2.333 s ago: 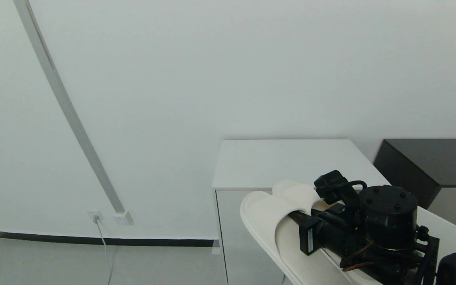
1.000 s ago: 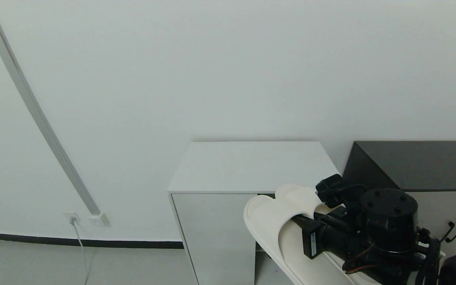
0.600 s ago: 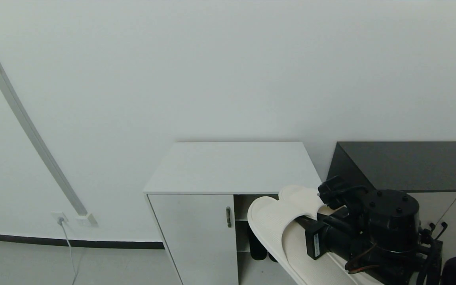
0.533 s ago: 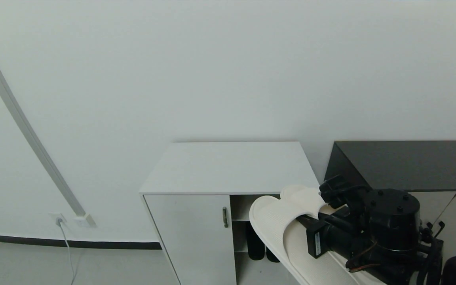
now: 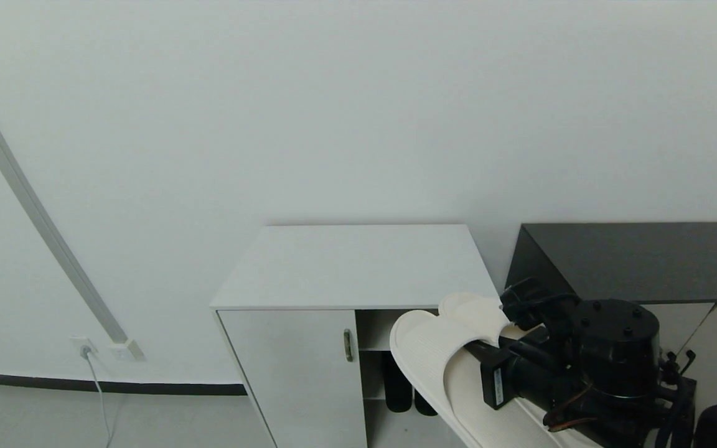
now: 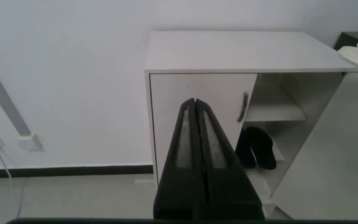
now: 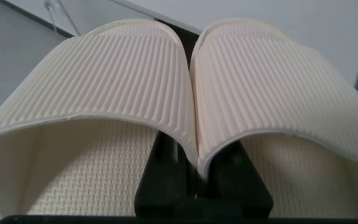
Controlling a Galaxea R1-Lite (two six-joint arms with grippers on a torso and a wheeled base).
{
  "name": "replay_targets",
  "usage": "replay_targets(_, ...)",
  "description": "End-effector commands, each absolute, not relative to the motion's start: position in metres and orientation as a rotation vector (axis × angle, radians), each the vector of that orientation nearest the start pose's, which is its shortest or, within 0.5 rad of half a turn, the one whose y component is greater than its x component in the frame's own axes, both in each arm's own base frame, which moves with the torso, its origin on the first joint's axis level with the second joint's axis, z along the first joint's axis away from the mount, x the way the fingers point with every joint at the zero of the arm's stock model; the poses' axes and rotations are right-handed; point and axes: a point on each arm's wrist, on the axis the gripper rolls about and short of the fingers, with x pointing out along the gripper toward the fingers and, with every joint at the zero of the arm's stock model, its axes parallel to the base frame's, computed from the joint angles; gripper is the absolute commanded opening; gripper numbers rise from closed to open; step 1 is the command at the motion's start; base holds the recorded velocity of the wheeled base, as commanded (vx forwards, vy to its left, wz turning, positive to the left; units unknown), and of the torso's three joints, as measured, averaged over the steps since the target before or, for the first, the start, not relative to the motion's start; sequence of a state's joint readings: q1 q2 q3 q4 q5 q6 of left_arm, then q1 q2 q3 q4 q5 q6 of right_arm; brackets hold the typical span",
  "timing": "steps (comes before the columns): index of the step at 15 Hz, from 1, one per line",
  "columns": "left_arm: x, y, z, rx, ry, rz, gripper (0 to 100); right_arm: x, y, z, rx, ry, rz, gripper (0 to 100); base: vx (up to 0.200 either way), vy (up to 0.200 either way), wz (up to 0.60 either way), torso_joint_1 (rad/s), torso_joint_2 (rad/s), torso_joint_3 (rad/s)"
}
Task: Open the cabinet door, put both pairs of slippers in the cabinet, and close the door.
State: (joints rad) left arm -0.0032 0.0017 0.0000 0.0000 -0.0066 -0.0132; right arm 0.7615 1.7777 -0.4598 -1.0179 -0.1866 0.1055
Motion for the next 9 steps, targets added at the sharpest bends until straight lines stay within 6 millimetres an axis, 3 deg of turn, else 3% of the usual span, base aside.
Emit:
replay_targets(1, -0.0227, -0.0001, 0.0755, -0.014, 0.002, -0.009, 0, 0.2022, 0.1879, 0.1125, -0.039, 0.302, 0.557, 0, 0.0, 0.0, 0.0, 0.0, 0.0, 0.0)
replay_targets(8, -0.0227, -0.0001, 0.0755, -0.014, 0.002, -0.011, 0, 0.1993, 0.1882, 0.1115, -0.038, 0.292, 0.591, 0, 0.0, 0.0, 0.0, 0.0, 0.0, 0.0)
replay_targets(9, -0.0227, -0.0001, 0.0755, -0.014, 0.002, -0.009, 0, 0.1989, 0.188, 0.1117, -0.037, 0.291, 0.594, 0, 0.0, 0.0, -0.6, -0.007, 0.0, 0.002)
